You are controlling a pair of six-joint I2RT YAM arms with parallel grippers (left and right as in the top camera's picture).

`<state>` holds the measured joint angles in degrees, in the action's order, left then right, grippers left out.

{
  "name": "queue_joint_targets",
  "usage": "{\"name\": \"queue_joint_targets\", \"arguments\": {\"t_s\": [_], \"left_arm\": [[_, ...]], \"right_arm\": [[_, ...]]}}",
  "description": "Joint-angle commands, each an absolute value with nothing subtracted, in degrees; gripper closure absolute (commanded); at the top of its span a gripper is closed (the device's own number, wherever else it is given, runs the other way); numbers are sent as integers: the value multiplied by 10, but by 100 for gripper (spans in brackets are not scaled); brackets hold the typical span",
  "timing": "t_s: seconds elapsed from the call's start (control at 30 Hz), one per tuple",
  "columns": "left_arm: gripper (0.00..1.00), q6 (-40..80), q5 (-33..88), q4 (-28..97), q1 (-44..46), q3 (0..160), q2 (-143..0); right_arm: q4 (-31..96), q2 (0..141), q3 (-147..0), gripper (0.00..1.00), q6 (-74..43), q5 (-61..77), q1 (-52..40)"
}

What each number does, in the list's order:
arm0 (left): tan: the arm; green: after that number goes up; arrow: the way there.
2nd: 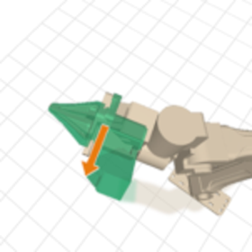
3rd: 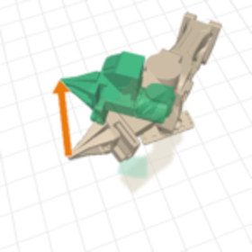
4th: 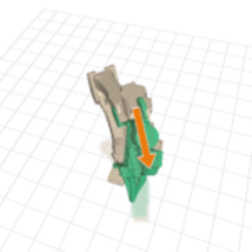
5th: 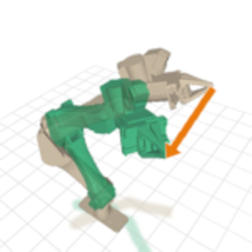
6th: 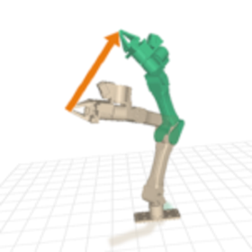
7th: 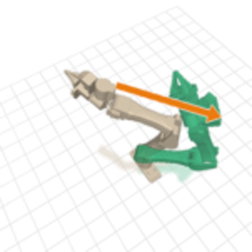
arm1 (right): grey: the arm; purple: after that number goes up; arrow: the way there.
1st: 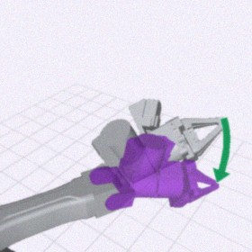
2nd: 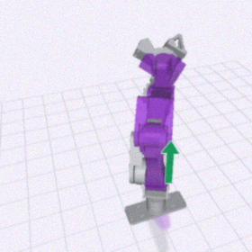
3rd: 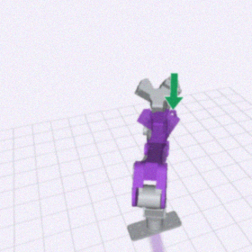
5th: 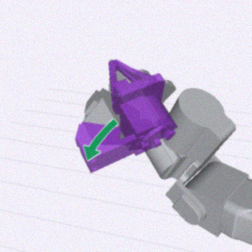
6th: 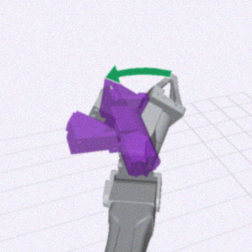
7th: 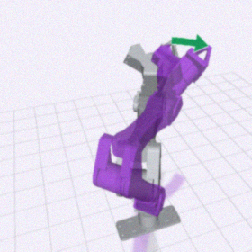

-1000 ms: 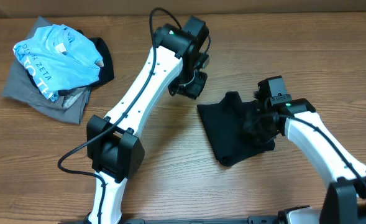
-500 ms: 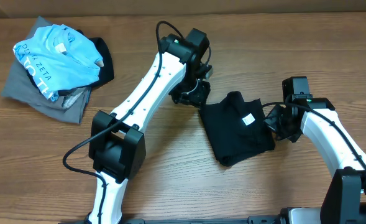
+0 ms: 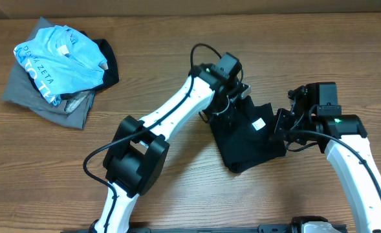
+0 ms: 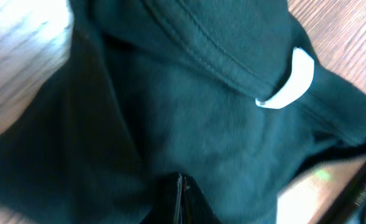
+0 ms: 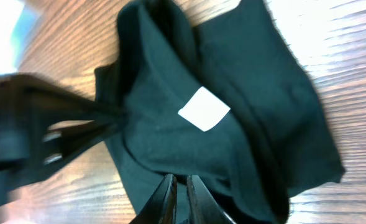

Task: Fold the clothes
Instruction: 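Grasp the folded black T-shirt bundle with both grippers from either side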

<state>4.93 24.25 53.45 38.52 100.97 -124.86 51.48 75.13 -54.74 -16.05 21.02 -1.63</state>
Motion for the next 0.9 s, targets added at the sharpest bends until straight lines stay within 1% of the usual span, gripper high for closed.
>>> {"name": "queue_joint_targets", "arguments": {"t_s": [0.0, 0.1, 0.17, 0.3, 0.37, 0.4, 0.53, 0.67, 0.8, 0.83, 0.87], "left_arm": [[96, 72, 270, 481, 393, 962, -1266], [96, 75, 293, 443, 395, 947, -1285], [93, 75, 312, 437, 394, 948, -1293], [81, 73, 316, 467, 385, 965, -1288], [74, 73, 316, 500, 372, 988, -1283], [65, 73, 315, 526, 362, 1005, -1279], [45, 73, 309, 632, 321, 1061, -1267], [38, 76, 312, 722, 279, 1080, -1266], [35, 77, 323, 782, 258, 1064, -1266], [32, 77, 334, 784, 257, 1057, -1266], [27, 77, 349, 777, 258, 1048, -1266]], "right_arm": [[505, 774, -540, 89, -147, 230, -38], [477, 813, -518, 89, -148, 229, -56], [460, 848, -502, 89, -158, 214, -58], [428, 926, -475, 90, -184, 176, -58], [415, 968, -467, 93, -203, 157, -58], [416, 988, -467, 95, -221, 143, -58], [420, 1027, -467, 96, -263, 120, -58], [426, 1025, -467, 96, -302, 120, -58], [430, 1025, -467, 96, -305, 121, -58], [430, 1025, -467, 96, -305, 121, -58], [430, 1025, -467, 96, -304, 121, -58]]}}
